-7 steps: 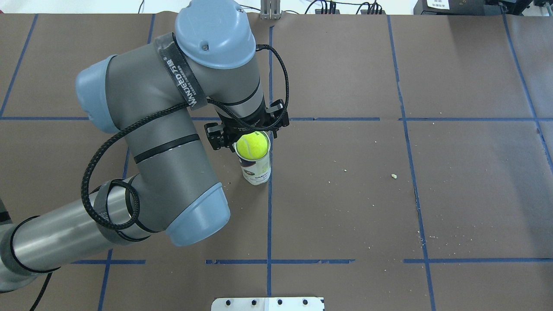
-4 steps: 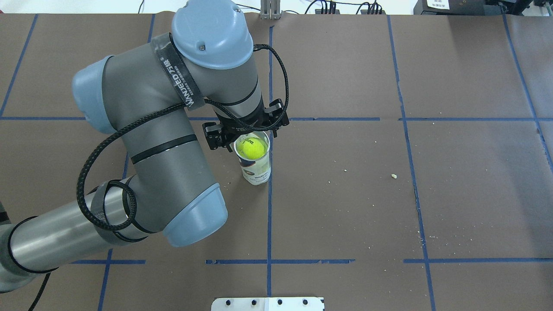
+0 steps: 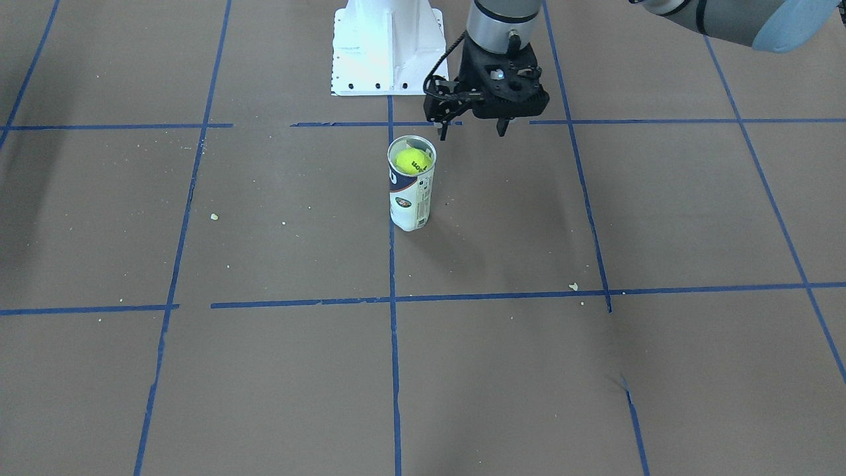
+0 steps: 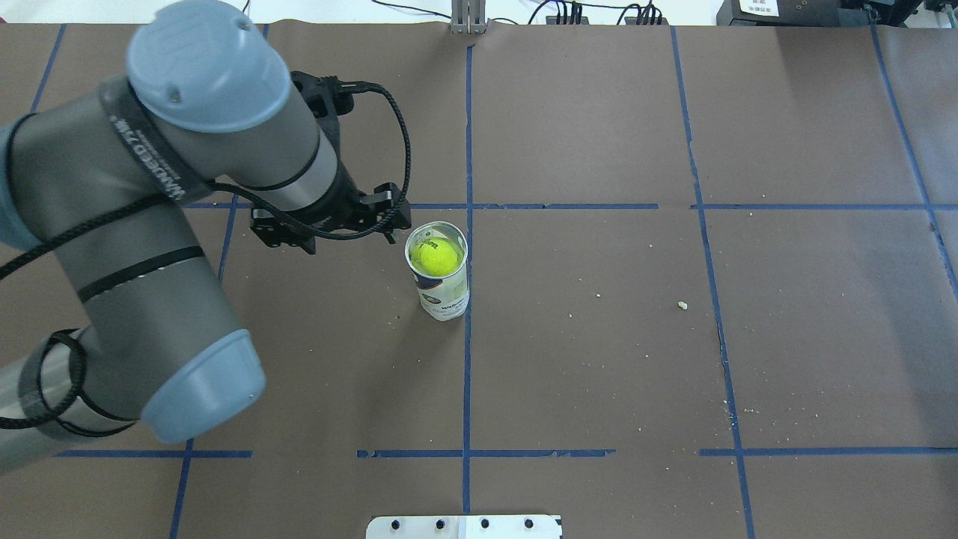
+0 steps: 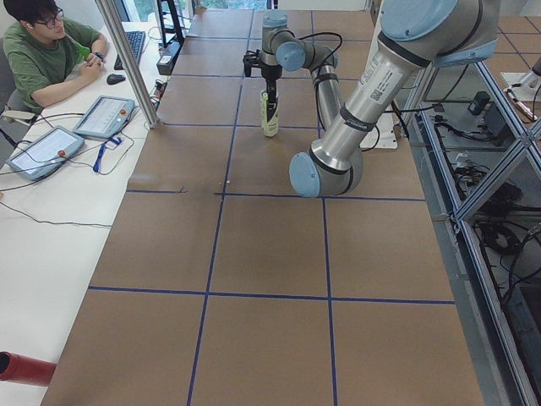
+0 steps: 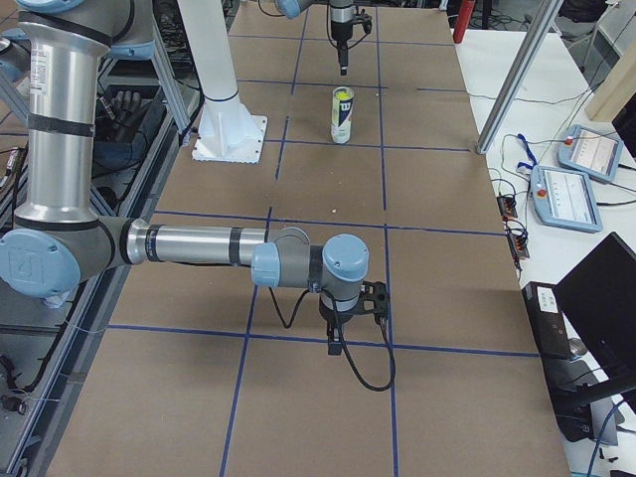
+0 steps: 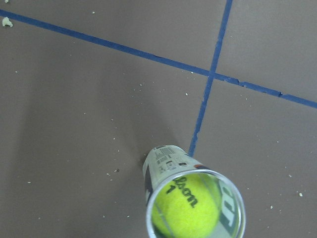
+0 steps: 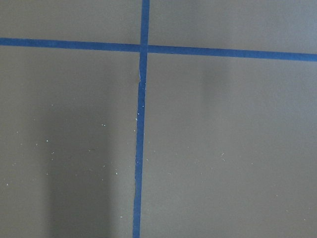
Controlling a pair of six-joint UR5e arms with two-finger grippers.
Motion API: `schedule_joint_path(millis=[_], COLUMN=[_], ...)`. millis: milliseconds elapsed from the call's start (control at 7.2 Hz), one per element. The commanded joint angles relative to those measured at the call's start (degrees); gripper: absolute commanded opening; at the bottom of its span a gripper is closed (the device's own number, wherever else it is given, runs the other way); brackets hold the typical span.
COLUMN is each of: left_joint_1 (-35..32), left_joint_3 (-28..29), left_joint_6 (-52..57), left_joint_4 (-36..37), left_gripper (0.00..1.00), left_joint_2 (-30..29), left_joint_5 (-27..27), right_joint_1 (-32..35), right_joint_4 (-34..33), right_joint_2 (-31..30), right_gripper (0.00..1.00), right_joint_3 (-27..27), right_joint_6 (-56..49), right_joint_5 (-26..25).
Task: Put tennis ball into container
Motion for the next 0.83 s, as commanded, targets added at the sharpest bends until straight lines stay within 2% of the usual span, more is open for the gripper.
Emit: schedule_joint_path(millis=[0, 278, 694], left_joint_1=[-8.6, -20.5, -35.7], left_joint_3=[-3.2, -1.9, 2.5], left_joint_6=[17.4, 36.0, 55.4], left_joint_4=[-3.0, -7.5, -8.5], left_gripper=[0.99, 0.99, 1.0], left_joint_2=[11.0, 22.2, 31.5], left_joint_5=[-0.7, -6.0, -15.1], right_joint_1=[0.0, 0.0, 0.0], right_joint_4=[0.0, 0.0, 0.0], right_joint_2=[0.0, 0.0, 0.0], right_gripper=[1.0, 1.0, 1.0], right_joint_3=[0.0, 0.0, 0.0], right_joint_6=[0.0, 0.0, 0.0], right_joint_5=[0.0, 0.0, 0.0])
